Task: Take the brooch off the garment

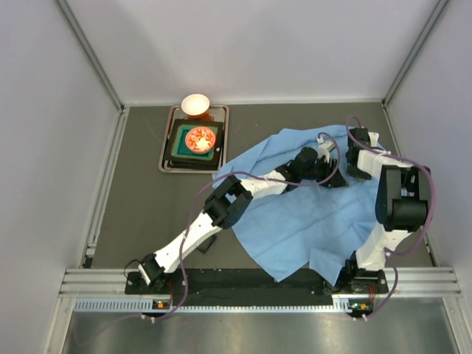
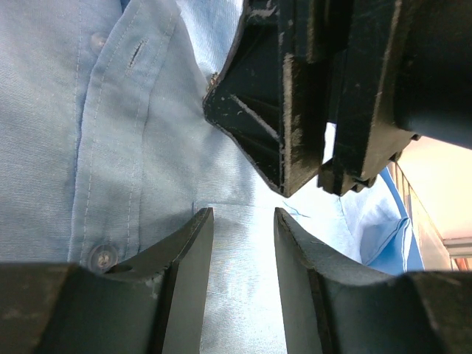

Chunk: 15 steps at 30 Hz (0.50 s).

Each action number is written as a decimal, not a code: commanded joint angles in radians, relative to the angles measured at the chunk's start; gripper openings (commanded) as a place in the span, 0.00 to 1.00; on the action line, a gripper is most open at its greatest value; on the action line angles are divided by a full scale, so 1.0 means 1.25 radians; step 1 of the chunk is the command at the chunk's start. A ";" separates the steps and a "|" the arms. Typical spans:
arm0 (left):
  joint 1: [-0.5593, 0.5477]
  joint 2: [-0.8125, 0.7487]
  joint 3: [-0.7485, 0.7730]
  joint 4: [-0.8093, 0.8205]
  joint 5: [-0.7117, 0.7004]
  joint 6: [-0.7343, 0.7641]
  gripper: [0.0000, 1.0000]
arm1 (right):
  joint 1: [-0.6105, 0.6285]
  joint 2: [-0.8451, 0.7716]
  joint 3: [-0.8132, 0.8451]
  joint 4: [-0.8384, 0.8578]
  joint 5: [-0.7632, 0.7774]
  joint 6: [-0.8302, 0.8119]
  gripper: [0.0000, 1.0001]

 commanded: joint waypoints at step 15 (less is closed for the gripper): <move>-0.007 -0.036 0.006 0.002 0.018 0.001 0.45 | -0.026 -0.119 -0.046 0.048 -0.048 -0.011 0.45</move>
